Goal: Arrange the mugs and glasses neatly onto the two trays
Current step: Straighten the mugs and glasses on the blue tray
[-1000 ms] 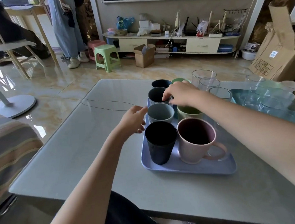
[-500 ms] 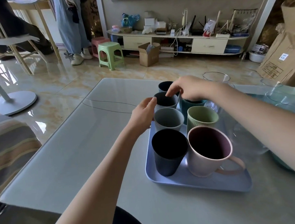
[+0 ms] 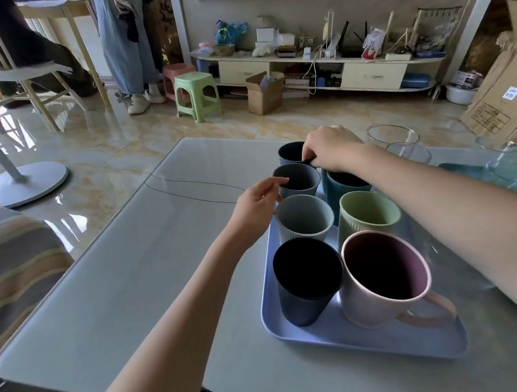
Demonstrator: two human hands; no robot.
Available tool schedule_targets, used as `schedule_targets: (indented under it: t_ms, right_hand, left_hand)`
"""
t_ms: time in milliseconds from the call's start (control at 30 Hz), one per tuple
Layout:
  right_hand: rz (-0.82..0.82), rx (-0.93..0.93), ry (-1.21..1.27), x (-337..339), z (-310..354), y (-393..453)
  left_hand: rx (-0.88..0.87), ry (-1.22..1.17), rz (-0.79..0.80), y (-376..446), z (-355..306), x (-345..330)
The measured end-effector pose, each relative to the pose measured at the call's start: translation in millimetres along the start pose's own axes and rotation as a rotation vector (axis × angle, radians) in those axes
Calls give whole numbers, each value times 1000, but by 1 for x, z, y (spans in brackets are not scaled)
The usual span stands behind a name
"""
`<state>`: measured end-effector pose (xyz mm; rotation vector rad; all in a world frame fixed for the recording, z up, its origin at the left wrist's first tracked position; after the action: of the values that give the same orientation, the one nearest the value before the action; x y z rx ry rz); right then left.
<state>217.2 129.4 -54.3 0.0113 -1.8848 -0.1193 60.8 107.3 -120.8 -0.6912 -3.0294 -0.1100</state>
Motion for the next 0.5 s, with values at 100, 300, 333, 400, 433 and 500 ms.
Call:
schedule_targets:
  t_ms: [100, 300, 333, 400, 433, 500]
  right_hand:
    - [-30, 5, 51, 0, 0, 2]
    - [42, 44, 85, -5, 2, 5]
    - [60, 53, 97, -6, 1, 6]
    - [69, 43, 127, -5, -2, 5]
    - [53, 27, 148, -3, -5, 4]
    - [-18, -6, 223, 5, -9, -1]
  left_hand:
    - [-45, 45, 5, 3, -1, -1]
    - [-108, 110, 32, 1, -5, -2]
    - [-108, 112, 33, 2, -5, -2]
    - [-104, 112, 43, 2, -5, -3]
    - [-101, 111, 52, 1, -5, -3]
    - [-91, 110, 68, 0, -5, -4]
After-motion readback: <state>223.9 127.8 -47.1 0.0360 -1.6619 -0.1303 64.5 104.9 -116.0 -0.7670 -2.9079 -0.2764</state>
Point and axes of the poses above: each hand's wrist, its own y-axis towards the middle knuckle, its own x-axis out of the back of the hand, z = x × y, the point moved 6 cm from there along y, towards the middle knuckle, and after that the axes turned 13 degrees about -y, right-handed, at the moved point
